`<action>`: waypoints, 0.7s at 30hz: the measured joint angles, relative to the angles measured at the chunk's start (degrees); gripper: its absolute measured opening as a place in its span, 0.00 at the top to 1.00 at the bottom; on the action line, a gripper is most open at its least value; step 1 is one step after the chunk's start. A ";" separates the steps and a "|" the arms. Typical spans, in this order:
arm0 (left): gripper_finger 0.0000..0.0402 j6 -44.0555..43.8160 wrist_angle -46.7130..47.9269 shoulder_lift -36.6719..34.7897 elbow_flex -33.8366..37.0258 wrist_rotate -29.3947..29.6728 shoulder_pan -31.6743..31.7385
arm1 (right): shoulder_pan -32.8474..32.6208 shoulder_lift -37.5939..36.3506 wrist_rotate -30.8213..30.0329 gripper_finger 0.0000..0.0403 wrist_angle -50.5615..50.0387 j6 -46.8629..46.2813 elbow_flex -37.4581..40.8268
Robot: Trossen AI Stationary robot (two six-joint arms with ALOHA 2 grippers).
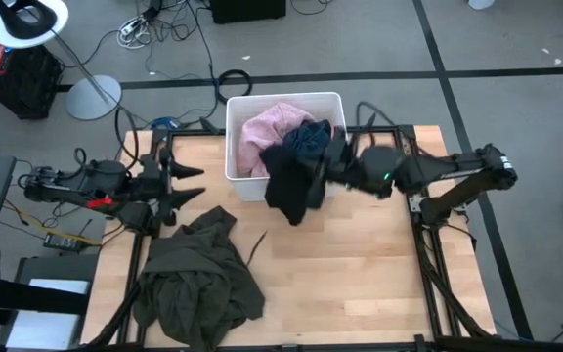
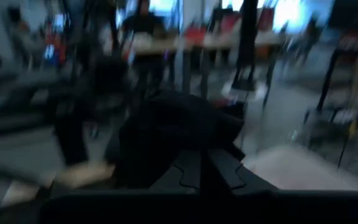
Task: Sort clothes
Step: Put the black underwear into the white bin
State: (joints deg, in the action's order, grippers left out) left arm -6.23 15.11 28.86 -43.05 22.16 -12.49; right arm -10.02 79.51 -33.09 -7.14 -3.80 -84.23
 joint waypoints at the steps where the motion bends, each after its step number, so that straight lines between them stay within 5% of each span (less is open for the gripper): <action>1: 0.42 -0.13 0.19 0.04 0.00 2.01 0.00 | 0.94 -0.36 0.01 1.00 2.34 2.14 -0.13; 13: 0.42 -0.27 0.99 3.31 0.00 10.46 0.00 | 12.33 4.25 8.79 1.00 4.88 23.95 -20.14; 21: 0.42 -1.36 -0.65 5.70 0.00 11.03 0.00 | 20.30 6.48 13.66 1.00 1.14 26.85 -24.64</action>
State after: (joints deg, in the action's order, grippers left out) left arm -7.59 14.46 34.57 -43.05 33.19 -12.49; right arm 10.27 86.00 -19.43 -6.01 23.04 -108.86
